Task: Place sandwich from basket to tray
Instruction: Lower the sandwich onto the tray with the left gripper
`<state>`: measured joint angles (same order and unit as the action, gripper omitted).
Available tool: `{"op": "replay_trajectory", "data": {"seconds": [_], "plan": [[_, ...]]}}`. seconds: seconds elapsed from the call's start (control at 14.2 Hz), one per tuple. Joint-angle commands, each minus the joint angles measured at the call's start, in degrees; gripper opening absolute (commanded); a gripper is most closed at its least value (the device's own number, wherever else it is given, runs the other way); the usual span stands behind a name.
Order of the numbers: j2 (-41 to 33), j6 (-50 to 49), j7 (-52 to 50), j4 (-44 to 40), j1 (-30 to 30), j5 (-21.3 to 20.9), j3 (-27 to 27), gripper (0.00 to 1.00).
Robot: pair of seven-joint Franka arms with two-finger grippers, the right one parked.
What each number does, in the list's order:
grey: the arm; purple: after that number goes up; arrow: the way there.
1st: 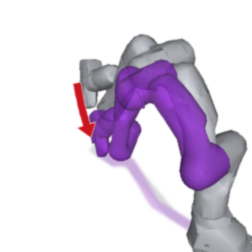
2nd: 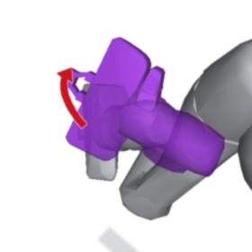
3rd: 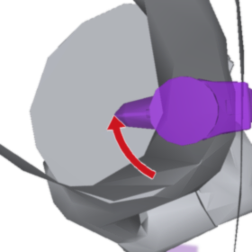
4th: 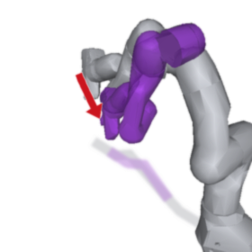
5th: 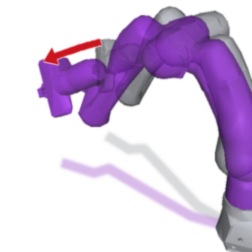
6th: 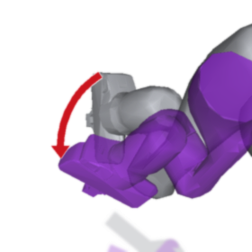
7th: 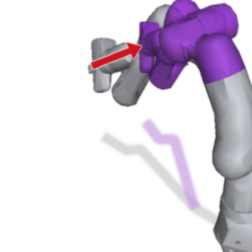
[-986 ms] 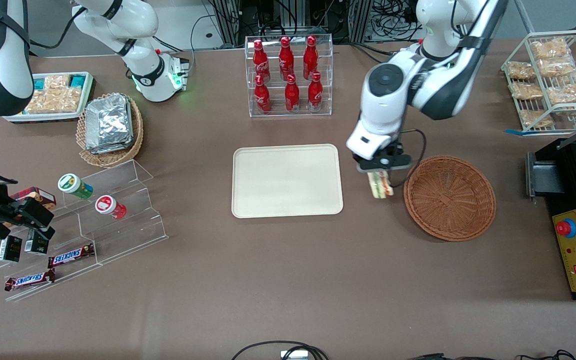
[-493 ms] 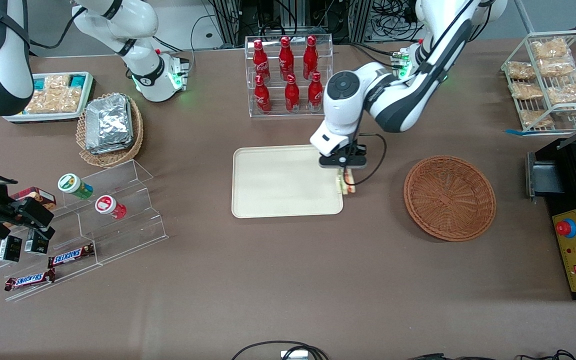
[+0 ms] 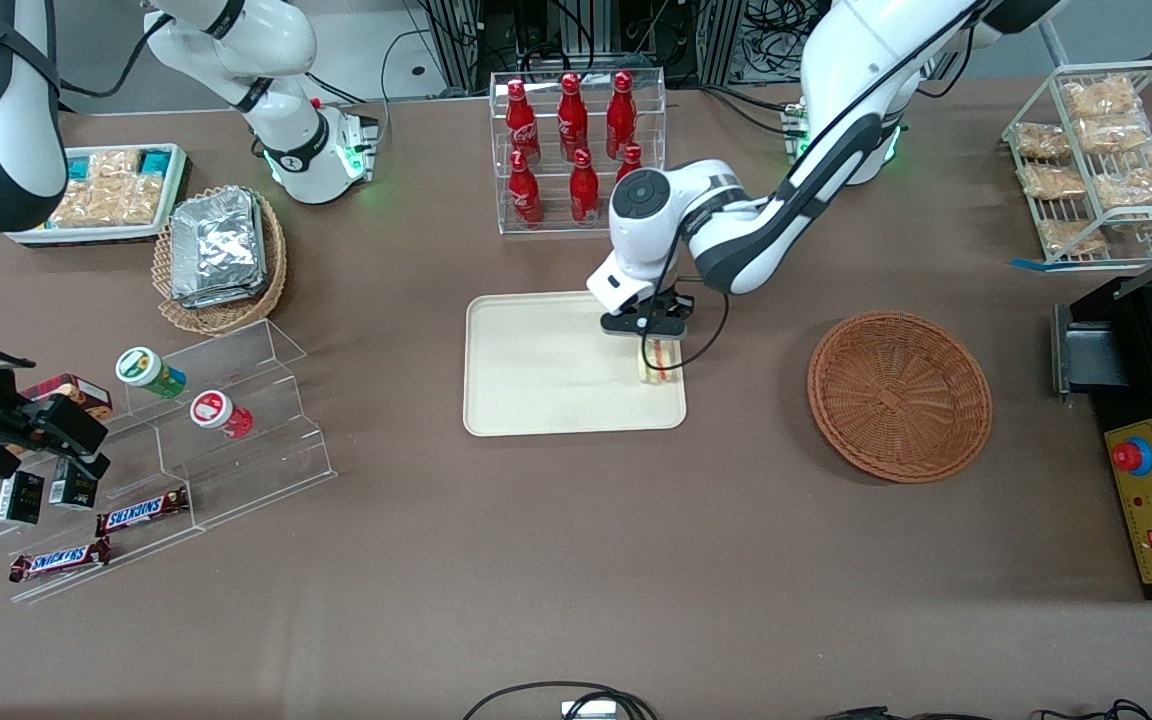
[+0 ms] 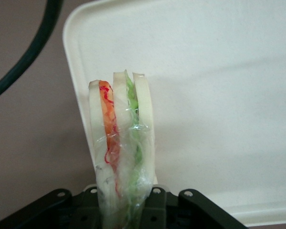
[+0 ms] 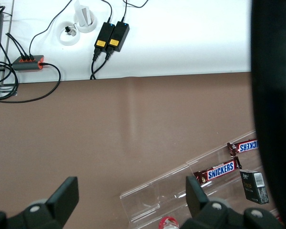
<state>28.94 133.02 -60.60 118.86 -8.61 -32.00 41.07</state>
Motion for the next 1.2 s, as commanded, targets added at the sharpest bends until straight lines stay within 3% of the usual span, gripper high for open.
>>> {"op": "replay_trajectory", "data": {"seconds": [0.0, 0.21, 0.28, 0.35, 0.42, 0.49, 1.13], "plan": [[3.48, -0.48, -1.81, -2.93, -1.68, -1.57, -0.38, 0.00], [4.63, -0.48, -1.81, -2.85, -2.03, -1.57, -0.38, 0.00], [4.64, -0.48, -1.89, -2.85, -2.03, -1.57, -0.46, 0.14], [4.64, -0.57, -1.98, -2.85, -1.94, -1.57, -0.46, 0.61], [4.55, -0.83, -2.16, -2.85, -1.94, -1.49, -0.46, 0.84], [4.37, -0.92, -2.16, -2.93, -1.77, -1.49, -0.46, 0.98], [2.79, -4.25, -4.62, -10.13, 1.57, 0.62, -0.38, 0.99]]}}
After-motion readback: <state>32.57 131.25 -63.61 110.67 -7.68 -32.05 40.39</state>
